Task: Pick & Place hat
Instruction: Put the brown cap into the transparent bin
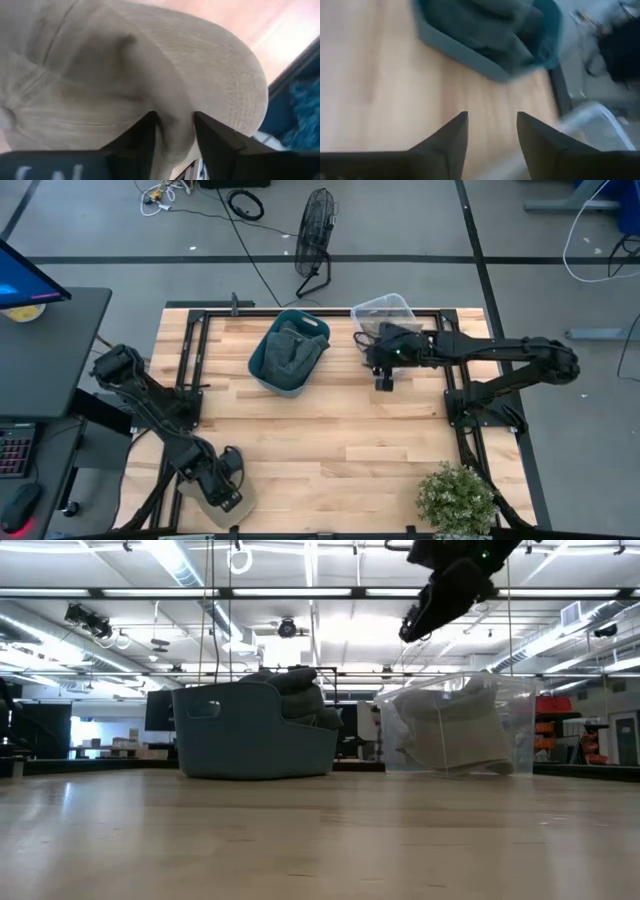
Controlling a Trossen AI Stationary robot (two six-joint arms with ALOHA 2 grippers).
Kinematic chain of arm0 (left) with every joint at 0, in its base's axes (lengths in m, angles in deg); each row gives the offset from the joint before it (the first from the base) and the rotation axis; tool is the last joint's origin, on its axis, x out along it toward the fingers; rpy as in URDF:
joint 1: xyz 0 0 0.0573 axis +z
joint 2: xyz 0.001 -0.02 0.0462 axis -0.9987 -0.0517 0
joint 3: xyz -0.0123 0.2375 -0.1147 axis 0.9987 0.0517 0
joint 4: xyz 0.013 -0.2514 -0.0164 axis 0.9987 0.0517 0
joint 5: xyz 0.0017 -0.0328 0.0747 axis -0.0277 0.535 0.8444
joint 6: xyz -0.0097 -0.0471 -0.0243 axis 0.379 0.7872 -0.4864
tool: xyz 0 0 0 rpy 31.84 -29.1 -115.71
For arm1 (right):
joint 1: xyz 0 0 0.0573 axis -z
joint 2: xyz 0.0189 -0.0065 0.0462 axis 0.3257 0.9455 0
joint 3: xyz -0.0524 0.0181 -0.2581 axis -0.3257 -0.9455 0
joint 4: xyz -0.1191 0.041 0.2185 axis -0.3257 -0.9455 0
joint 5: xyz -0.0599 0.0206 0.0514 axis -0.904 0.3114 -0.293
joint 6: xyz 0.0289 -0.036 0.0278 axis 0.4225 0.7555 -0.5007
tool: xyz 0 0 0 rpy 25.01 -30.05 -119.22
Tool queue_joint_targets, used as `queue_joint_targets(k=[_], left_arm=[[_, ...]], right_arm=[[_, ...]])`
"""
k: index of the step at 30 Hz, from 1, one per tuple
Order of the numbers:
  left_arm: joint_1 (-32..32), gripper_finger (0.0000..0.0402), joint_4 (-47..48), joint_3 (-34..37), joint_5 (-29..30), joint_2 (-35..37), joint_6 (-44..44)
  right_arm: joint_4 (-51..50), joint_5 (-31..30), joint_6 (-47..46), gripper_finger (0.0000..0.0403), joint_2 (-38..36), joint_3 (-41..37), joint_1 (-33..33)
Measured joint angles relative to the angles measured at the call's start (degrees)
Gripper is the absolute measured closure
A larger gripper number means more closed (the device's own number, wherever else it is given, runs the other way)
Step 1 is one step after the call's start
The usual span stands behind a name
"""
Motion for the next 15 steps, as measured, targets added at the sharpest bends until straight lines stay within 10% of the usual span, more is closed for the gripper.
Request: queue_joint_targets(k=[6, 15], left_arm=[[2.2, 0.0381, -1.3, -1.5, 2.9, -0.1, -10.0], [10.1, 0.0389, -0.7, -10.2, 14.6, -0.2, -31.3]], right_arm=[[4.7, 6.1, 1.3, 0.0216, 0.9, 0.0, -3.8], [14.7, 17.9, 1.8, 0.0217, 3.0, 0.0, -8.2]])
